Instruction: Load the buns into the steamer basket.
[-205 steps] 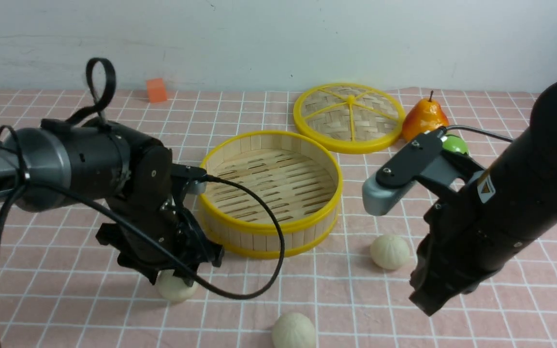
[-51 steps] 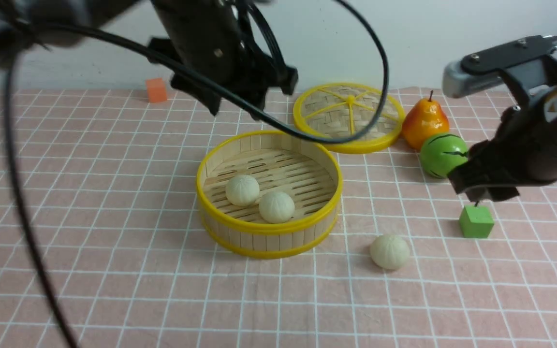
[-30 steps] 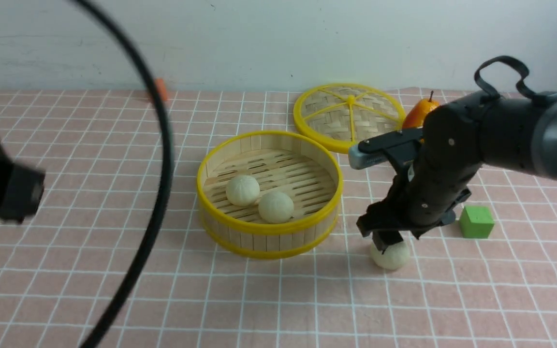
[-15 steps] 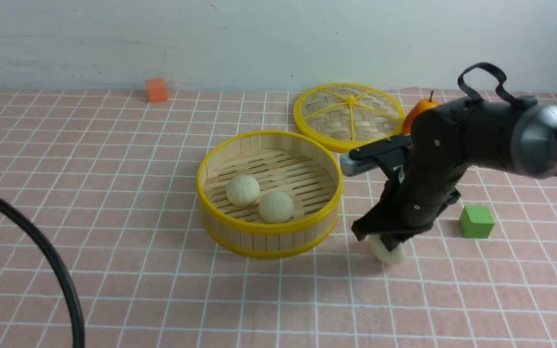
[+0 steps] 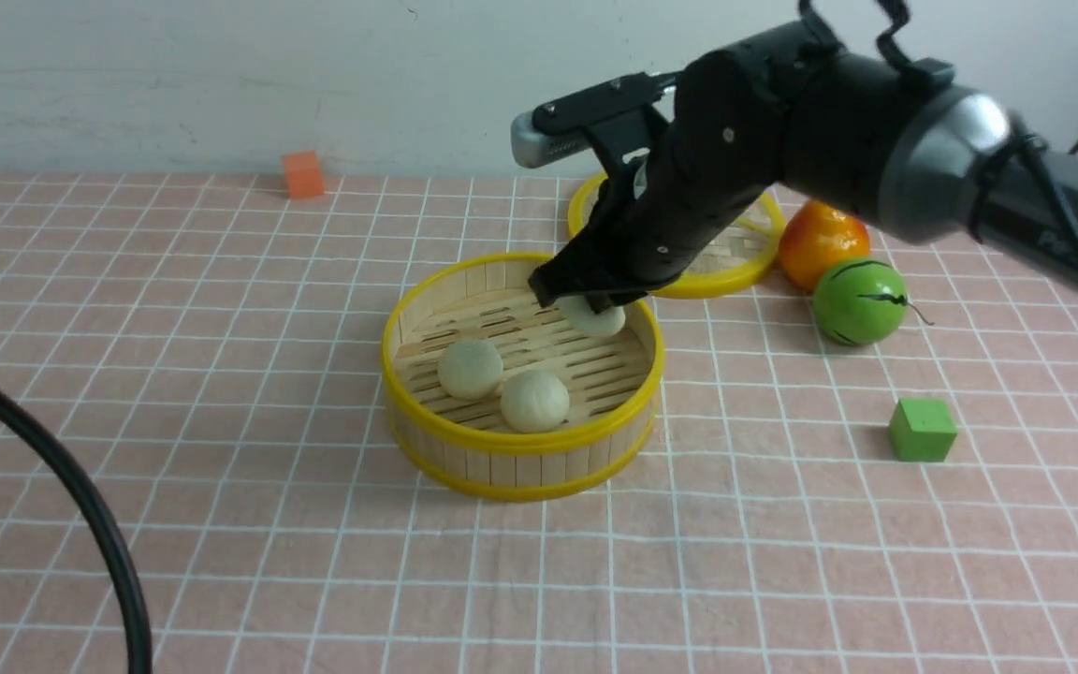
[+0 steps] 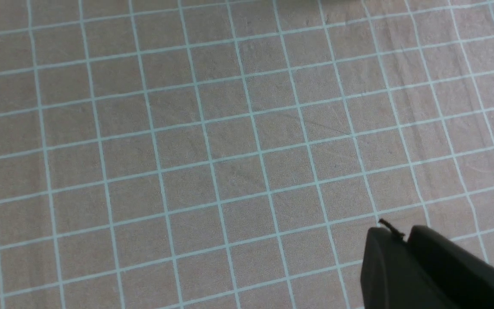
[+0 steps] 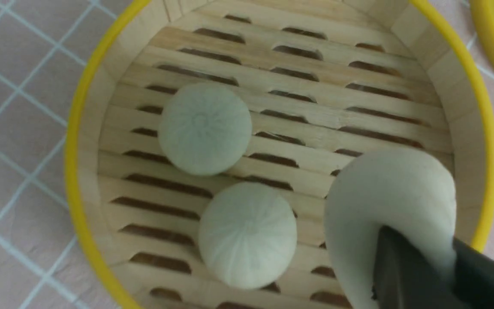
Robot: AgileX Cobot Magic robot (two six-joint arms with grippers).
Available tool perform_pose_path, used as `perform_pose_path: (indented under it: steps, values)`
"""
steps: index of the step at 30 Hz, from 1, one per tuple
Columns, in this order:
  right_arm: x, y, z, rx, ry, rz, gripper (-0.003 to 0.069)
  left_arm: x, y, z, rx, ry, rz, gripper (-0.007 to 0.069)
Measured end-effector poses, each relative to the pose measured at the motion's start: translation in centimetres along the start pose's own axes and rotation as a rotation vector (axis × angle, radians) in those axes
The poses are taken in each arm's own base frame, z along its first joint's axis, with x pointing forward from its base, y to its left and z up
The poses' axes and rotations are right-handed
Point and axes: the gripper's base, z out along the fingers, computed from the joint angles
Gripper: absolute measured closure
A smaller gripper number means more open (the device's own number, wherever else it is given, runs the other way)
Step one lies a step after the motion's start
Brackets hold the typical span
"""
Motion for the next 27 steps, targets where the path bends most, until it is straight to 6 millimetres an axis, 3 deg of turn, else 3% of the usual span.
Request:
perform_pose_path:
  steps: [1,2,6,9,10,11,13,15,18,19,23,24,25,27]
  values:
    - [0.1,0.0,0.2,0.002,0.003,-0.002,0.0627,0.0,0.0,0.0,0.000,0.000,0.001,0.0570]
    - [0.6,-0.1,2.1,0.016,0.026,-0.015,0.0615,0.0,0.1,0.0,-0.008,-0.002,0.005,0.0568]
    - [2.1,-0.4,6.1,0.040,0.074,-0.046,0.0526,0.0,0.2,0.0,-0.025,-0.004,0.011,0.0568]
    - [2.3,-0.4,7.0,0.044,0.064,-0.050,0.0372,-0.1,0.2,0.0,-0.025,-0.006,0.012,0.0568]
    - [2.2,-0.4,7.0,0.044,0.060,-0.048,0.0361,-0.1,0.2,0.0,-0.025,-0.006,0.012,0.0568]
    - [2.1,-0.4,6.9,0.044,0.051,-0.037,0.0256,-0.1,0.2,0.0,-0.024,-0.008,0.012,0.0568]
    - [1.9,-0.4,6.7,0.045,0.051,-0.028,0.0169,-0.1,0.2,0.0,-0.024,-0.012,0.012,0.0568]
    - [1.4,-0.4,5.8,0.048,0.054,-0.025,0.0075,-0.2,0.2,0.0,-0.020,-0.021,0.012,0.0568]
    - [0.4,-0.4,4.1,0.051,0.044,-0.022,0.0027,-0.3,0.2,-0.1,-0.015,-0.035,0.012,0.0566]
    - [-0.7,-0.4,1.7,0.054,0.024,-0.019,0.0015,-0.2,0.2,-0.3,-0.007,-0.054,0.011,0.0564]
    - [-3.0,-0.5,-5.3,0.058,-0.052,-0.017,0.0073,1.1,0.6,-1.0,0.035,-0.150,0.004,0.0560]
    - [-3.1,-0.5,-5.8,0.058,-0.058,-0.019,0.0078,1.3,0.7,-1.0,0.036,-0.152,0.004,0.0560]
    - [-3.6,-0.5,-8.4,0.059,-0.085,-0.029,0.0124,2.3,1.0,-1.4,0.056,-0.207,0.001,0.0559]
    - [-3.8,-0.6,-11.4,0.058,-0.112,-0.046,0.0186,3.7,1.5,-1.6,0.076,-0.276,0.001,0.0557]
